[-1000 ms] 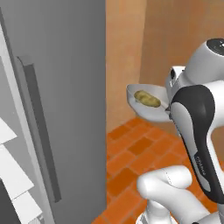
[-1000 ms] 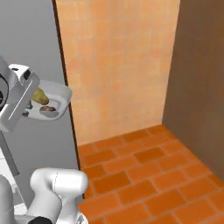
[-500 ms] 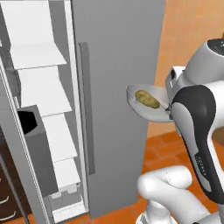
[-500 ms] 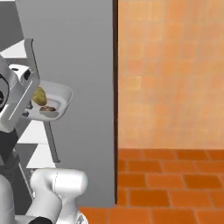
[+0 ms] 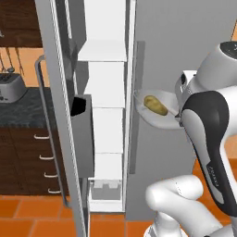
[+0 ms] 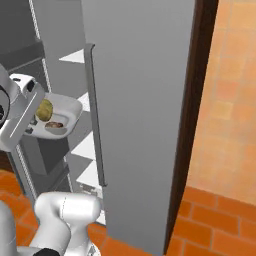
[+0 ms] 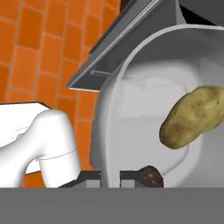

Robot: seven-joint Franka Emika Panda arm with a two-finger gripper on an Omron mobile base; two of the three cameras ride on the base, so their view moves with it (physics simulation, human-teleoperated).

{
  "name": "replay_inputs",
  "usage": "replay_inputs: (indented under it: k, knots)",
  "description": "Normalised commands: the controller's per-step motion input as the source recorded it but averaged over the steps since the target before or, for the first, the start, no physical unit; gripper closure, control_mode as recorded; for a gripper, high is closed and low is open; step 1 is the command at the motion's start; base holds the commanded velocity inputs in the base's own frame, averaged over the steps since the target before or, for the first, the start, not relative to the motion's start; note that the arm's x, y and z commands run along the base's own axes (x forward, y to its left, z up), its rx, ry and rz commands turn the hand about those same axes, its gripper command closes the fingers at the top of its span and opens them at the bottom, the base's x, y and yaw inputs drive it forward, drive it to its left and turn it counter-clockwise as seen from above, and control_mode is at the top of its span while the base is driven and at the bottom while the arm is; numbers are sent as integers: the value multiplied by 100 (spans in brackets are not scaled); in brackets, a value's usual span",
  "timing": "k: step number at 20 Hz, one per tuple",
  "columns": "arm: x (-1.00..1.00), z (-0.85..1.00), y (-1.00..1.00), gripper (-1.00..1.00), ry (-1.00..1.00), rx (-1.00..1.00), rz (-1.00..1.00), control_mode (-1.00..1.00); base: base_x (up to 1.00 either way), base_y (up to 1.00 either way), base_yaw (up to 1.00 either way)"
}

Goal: Take the meat container that has the steak and place it on the second highest rack of the freezer. Then take the vegetable container that has the potato and mushroom and place it on the highest rack of the freezer.

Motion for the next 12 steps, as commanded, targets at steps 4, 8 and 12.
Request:
replay_inputs:
  k: [4,8,12]
  knots:
    - [0,0,0,100,0,0,0,100,50,-6,59]
    - [0,0,0,100,0,0,0,100,46,-1,38]
    - [0,0,0,100,0,0,0,100,34,0,33]
